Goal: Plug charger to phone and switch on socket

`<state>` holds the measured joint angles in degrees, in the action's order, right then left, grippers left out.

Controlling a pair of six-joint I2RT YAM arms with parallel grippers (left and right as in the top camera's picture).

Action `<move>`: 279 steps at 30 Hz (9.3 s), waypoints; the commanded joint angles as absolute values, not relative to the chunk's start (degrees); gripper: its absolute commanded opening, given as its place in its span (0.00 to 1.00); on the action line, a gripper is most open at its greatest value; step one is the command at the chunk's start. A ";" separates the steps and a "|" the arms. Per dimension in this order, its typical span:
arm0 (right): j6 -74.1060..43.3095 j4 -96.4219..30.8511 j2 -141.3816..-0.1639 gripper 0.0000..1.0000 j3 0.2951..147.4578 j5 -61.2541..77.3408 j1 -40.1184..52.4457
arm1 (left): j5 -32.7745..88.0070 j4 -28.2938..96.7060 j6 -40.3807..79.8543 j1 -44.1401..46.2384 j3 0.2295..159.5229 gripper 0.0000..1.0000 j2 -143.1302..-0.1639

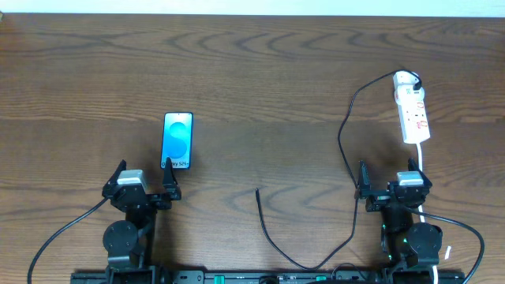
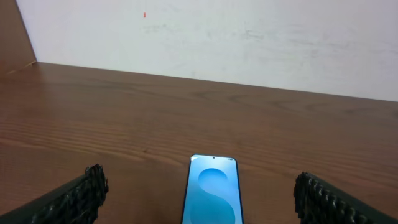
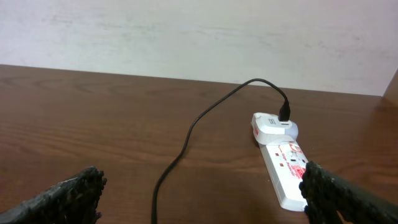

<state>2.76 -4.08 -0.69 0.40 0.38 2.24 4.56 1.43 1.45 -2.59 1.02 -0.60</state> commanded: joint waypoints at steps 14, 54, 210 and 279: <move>3.46 -4.34 -0.34 0.99 0.32 -0.05 2.72 | 5.98 3.57 1.30 -2.94 0.23 0.98 -0.23; 3.46 -4.34 -0.34 0.99 0.32 -0.05 2.72 | 5.96 3.79 -7.60 -2.94 11.86 0.98 -15.79; 3.46 -4.34 -0.38 0.99 0.32 -0.05 2.72 | 9.85 48.82 -8.34 -0.01 80.68 0.98 -112.25; 3.46 -4.34 -0.38 0.99 0.32 -0.05 2.72 | 5.30 44.58 -8.29 2.50 76.47 0.98 -112.25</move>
<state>2.76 -4.08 -0.69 0.40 0.36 2.24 5.82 44.64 -7.57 2.57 77.21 -111.81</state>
